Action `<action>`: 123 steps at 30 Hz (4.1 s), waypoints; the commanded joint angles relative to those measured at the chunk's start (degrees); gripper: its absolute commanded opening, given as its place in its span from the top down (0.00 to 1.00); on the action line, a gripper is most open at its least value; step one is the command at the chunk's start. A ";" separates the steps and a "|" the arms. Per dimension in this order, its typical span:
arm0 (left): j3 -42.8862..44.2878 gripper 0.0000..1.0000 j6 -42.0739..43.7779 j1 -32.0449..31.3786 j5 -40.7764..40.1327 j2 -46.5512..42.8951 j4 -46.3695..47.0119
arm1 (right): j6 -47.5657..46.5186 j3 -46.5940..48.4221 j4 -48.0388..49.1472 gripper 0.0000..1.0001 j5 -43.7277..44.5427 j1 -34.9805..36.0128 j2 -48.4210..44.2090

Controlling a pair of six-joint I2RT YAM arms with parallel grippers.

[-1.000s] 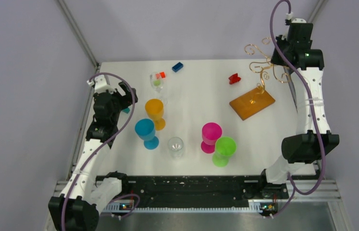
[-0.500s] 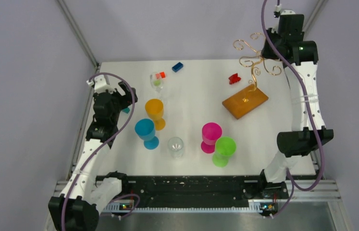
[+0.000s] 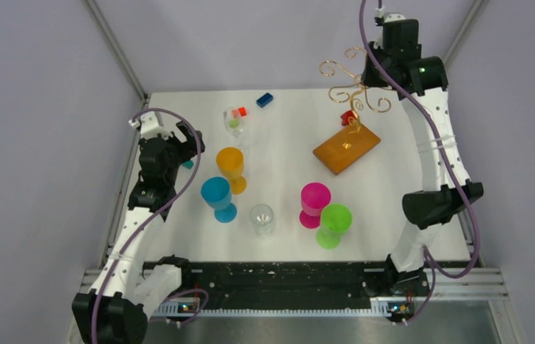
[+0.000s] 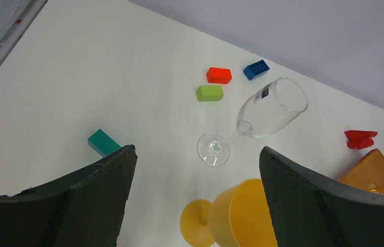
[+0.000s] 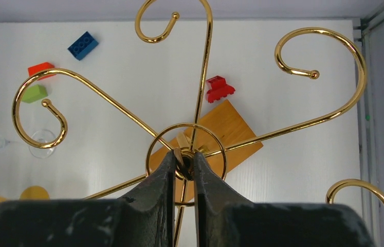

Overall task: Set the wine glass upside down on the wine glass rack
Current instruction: Move the wine rack to the center of the board, then pick up the wine glass at the center of the board.

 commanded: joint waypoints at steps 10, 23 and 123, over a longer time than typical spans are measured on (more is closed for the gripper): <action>0.92 0.06 0.62 -0.02 -1.24 -1.94 2.13 | 2.27 9.51 11.38 1.00 0.82 10.62 3.33; 0.82 0.06 0.80 -0.02 -1.57 -2.19 2.17 | 0.27 9.39 14.43 1.00 -2.80 16.09 6.60; 20.16 0.73 10.82 -12.22 2.92 27.40 -25.07 | -7.79 -36.46 35.59 0.43 4.66 18.66 -25.50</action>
